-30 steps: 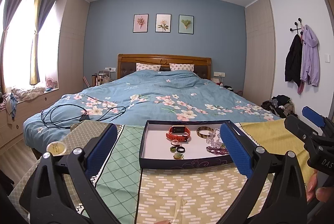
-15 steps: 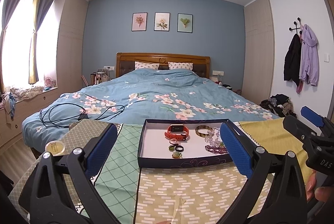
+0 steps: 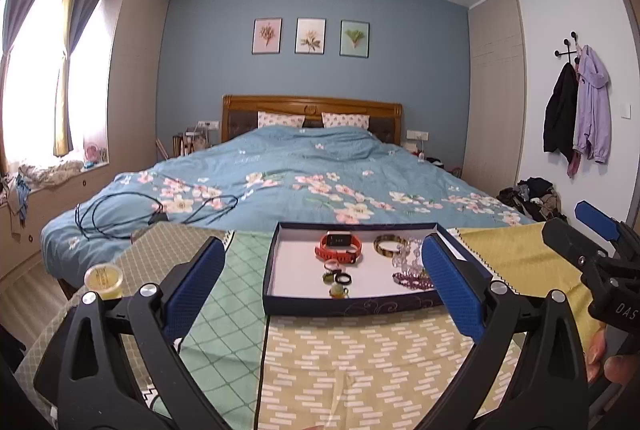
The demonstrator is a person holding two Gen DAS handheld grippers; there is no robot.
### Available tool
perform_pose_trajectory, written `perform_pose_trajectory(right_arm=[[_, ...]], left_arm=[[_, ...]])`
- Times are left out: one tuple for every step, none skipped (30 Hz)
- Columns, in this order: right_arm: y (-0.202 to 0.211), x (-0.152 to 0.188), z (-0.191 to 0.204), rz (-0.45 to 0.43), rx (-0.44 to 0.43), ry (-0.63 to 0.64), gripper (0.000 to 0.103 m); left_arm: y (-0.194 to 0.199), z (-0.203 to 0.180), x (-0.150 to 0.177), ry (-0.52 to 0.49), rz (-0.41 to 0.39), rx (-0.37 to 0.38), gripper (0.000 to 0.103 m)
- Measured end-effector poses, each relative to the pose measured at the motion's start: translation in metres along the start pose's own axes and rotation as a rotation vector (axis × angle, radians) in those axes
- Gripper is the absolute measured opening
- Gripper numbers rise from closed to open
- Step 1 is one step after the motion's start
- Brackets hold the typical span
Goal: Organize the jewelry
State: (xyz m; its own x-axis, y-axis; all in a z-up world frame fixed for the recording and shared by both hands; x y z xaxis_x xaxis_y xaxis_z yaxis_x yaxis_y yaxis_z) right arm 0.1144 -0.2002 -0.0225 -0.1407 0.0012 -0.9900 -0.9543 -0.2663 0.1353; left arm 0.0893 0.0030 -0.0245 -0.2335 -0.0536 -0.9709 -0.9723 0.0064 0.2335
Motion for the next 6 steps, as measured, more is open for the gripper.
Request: perform_pose_trajectory(right_arm=[[-0.001, 0.0, -0.002, 0.008, 0.0, 0.003, 0.096], [-0.003, 0.001, -0.006, 0.03, 0.009, 0.013, 0.096], [-0.005, 0.002, -0.011, 0.049, 0.018, 0.019, 0.096], [-0.008, 0.004, -0.019, 0.075, 0.024, 0.02, 0.096], [-0.013, 0.007, -0.031, 0.12, 0.041, 0.02, 0.096], [-0.019, 0.011, -0.044, 0.167, 0.067, 0.018, 0.096]], left_arm=[[-0.002, 0.002, 0.002, 0.007, 0.013, 0.003, 0.097], [-0.005, 0.006, 0.003, 0.014, 0.031, 0.006, 0.097], [-0.008, 0.009, 0.005, 0.018, 0.046, 0.003, 0.097], [-0.01, 0.013, 0.007, 0.021, 0.056, -0.004, 0.097], [-0.013, 0.019, 0.009, 0.023, 0.073, -0.017, 0.097], [-0.016, 0.023, 0.01, 0.023, 0.086, -0.027, 0.097]])
Point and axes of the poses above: each gripper's, at about its wrist camera, not at the fingertips, and y roughly against the way its jaws point, z to its left, x to its underside, the point moved 6 cm from there along -y, roughly the way its jaws point, and after that the axes turned 1 degree about -y, right-handed, at the moved point
